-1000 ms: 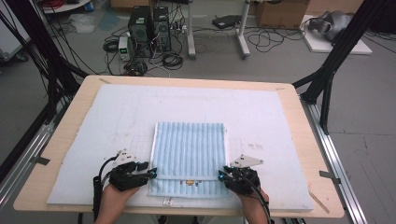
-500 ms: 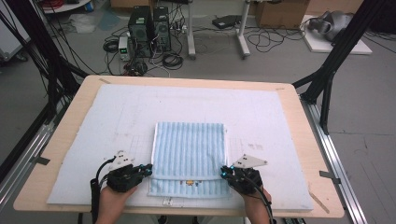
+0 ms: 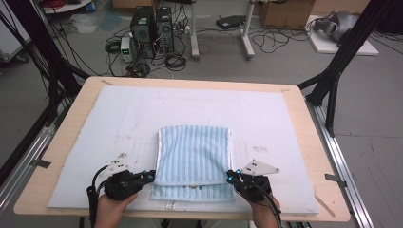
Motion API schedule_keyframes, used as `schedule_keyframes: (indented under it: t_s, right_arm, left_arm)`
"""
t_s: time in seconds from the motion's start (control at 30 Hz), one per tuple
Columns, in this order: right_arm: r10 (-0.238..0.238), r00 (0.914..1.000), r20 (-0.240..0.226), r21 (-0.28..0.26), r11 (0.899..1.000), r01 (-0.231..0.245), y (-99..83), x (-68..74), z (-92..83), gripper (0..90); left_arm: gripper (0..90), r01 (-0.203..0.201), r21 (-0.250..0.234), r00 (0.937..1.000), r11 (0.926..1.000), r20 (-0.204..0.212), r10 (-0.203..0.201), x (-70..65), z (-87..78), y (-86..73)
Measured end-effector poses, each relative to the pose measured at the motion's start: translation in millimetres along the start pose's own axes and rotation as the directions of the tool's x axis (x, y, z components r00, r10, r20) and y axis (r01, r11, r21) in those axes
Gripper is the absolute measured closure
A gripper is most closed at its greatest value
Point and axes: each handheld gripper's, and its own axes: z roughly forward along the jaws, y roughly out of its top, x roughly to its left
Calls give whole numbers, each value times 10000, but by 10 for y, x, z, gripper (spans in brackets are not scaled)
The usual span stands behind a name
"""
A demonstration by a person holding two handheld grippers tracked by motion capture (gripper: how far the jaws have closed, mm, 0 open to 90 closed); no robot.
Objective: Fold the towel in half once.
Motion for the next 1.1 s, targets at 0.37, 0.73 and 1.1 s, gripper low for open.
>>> schedule_keyframes:
  t_s: [0.37, 0.73, 1.1]
  right_arm:
    - [41, 9999, -127, -182, 9998, -43, -133, 152, -265, 851]
    - [-47, 9982, 600, 446, 9990, 20, -230, 208, -206, 622]
    - [-229, 9983, 544, 306, 9993, 212, -17, 95, 78, 706]
  left_arm:
    - [888, -135, 181, 9988, 9997, 470, 126, -119, -143, -139]
    - [577, -563, 382, 9967, 9977, -557, 584, -80, -65, -159]
    - [577, -852, -89, 9954, 9963, -454, 848, 157, 117, 191]
